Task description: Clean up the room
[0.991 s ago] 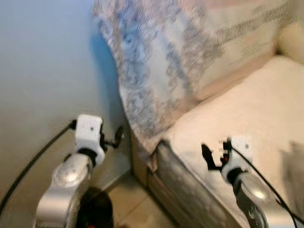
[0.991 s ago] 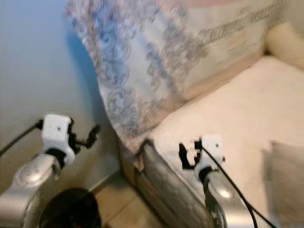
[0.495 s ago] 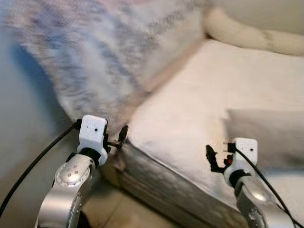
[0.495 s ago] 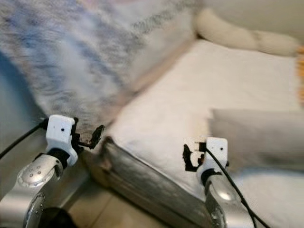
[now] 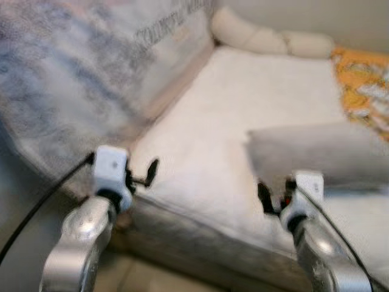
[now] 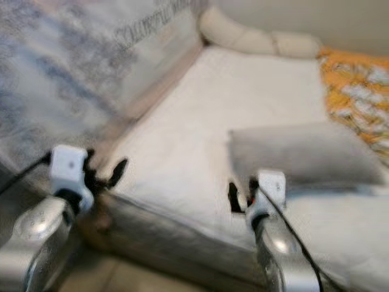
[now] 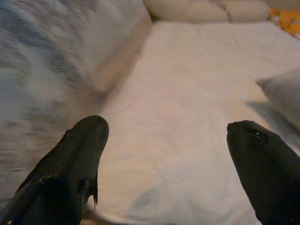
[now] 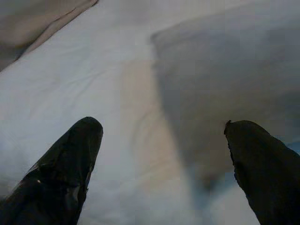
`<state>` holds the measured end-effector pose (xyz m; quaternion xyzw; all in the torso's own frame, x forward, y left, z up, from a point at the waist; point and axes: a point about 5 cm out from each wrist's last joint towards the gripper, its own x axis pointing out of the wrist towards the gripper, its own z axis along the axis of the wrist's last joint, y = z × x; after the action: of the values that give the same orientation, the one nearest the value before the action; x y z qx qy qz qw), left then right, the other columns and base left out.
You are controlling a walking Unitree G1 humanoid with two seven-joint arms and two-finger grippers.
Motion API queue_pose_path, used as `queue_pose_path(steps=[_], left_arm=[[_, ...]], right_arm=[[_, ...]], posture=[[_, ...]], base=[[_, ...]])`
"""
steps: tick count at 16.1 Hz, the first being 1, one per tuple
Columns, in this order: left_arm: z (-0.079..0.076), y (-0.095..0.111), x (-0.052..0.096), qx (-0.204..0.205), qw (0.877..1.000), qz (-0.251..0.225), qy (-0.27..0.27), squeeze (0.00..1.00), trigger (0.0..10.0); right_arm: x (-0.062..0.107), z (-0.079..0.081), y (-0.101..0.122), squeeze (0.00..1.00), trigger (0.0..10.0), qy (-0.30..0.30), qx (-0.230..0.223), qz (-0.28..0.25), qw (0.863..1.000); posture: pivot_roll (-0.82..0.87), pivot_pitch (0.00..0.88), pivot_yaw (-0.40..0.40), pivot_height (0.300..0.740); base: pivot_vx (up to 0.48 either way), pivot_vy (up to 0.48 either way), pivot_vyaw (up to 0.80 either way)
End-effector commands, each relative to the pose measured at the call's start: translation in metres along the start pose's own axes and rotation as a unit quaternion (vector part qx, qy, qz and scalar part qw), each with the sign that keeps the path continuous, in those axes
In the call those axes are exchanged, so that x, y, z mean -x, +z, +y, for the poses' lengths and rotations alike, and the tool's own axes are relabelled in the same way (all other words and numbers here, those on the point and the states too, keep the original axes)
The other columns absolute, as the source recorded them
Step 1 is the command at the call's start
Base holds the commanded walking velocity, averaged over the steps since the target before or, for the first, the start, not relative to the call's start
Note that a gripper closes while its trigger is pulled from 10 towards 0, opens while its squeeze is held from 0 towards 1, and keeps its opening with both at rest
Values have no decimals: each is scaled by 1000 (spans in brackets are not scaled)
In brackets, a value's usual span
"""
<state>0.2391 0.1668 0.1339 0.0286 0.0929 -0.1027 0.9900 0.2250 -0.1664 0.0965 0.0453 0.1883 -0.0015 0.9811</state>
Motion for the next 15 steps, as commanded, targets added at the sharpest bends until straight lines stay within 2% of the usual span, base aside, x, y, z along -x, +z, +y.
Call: queue_pose_path(steps=[1,7,11,15], left_arm=[[-4,5,-1,-1,1000,-11,-12,0,10000],[-4,5,-1,0,1000,-14,-12,0,10000],[-4,6,-2,-10,999,-15,-27,0,10000],[-6,5,0,-11,999,-14,-51,0,10000]], right_arm=[[1,-2,-2,0,10000,-3,-1,3,1000],[-1,-1,-1,0,10000,9,3,0,1000],[1,-1,-4,0,10000,3,-2,1,1000],[3,-2,-7,0,10000,-1,2,7,1000]], posture=[[68,0,-16,740],[68,0,-20,740],[62,0,-10,740],[60,0,-6,740]], base=[[315,0,-413],[320,0,0],[296,0,-648],[0,0,0]])
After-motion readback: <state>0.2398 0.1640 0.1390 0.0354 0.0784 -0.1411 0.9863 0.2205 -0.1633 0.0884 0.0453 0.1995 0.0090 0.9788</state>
